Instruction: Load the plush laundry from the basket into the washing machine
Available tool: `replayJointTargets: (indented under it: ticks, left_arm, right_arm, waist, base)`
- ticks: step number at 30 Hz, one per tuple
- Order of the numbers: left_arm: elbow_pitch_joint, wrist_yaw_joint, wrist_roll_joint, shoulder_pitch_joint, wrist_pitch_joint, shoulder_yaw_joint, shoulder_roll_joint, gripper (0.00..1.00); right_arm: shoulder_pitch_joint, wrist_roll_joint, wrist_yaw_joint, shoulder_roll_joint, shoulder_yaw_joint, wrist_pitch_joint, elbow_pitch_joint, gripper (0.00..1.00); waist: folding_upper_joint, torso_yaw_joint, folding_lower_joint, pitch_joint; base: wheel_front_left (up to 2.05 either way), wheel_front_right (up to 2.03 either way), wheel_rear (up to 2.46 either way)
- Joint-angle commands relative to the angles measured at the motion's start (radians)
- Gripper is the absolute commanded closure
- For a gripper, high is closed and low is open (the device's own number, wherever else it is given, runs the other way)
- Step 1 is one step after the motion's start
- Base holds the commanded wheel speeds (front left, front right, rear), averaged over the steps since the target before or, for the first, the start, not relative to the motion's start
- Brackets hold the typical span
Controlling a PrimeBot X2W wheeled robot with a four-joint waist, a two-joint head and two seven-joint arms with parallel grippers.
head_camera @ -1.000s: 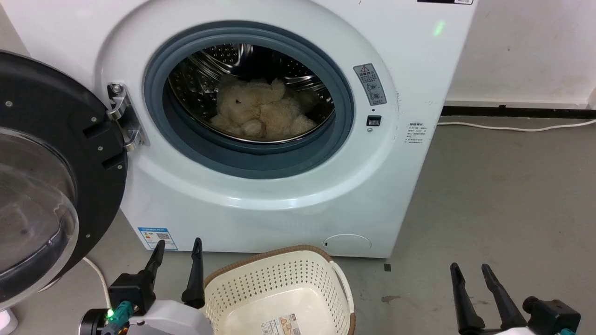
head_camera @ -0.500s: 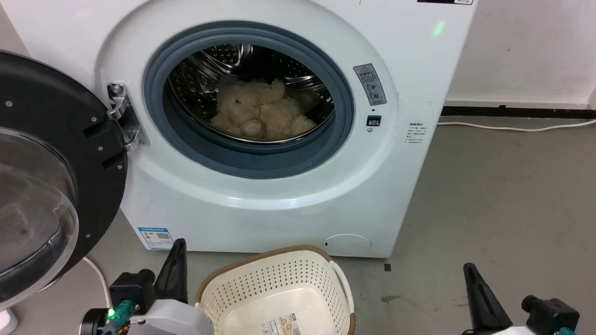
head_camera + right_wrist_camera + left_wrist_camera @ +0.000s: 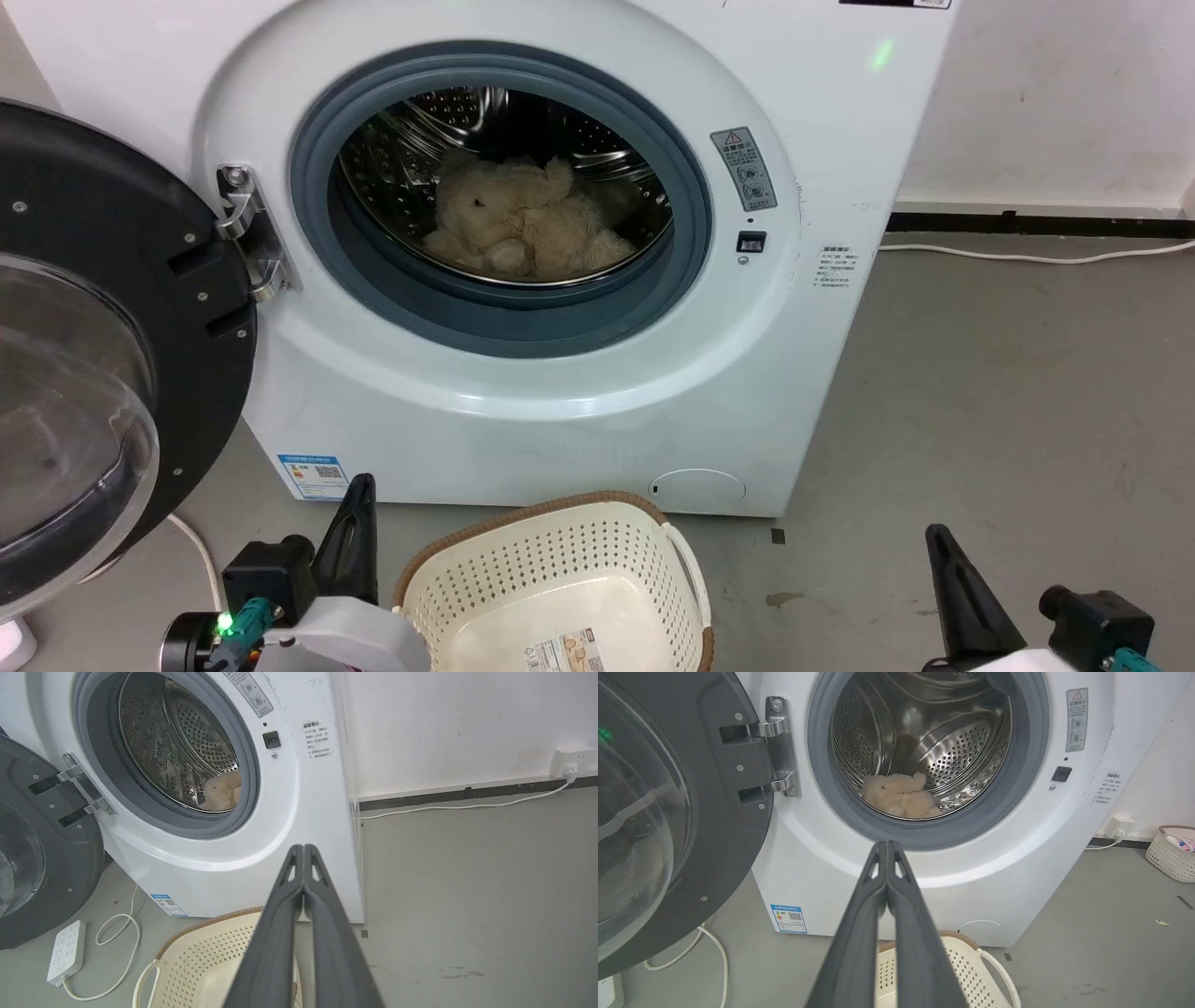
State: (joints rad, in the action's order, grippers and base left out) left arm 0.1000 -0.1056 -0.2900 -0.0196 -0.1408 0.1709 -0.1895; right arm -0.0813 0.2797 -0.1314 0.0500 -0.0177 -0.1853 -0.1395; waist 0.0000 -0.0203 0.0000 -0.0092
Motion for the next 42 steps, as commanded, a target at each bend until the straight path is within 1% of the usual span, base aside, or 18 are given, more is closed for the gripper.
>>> replayJointTargets:
  ticks: [1,42]
  left_arm:
    - [-0.007,0.005,0.014,0.004,0.004,-0.009,0.007,1.0]
    - [-0.045,0.046,0.125,0.01,0.059,-0.074,0.06,1.0]
  right_arm:
    - [0.013,-0.014,0.0,0.0,0.002,0.005,0.01,1.0]
    - [0.041,-0.121,0.0,0.0,0.008,0.077,0.062,1.0]
  waist:
    - [0.0,0.0,0.0,0.0]
    - [0.0,0.008,0.0,0.004]
  base:
    - [0.0,0.0,0.0]
    - [0.0,0.0,0.0]
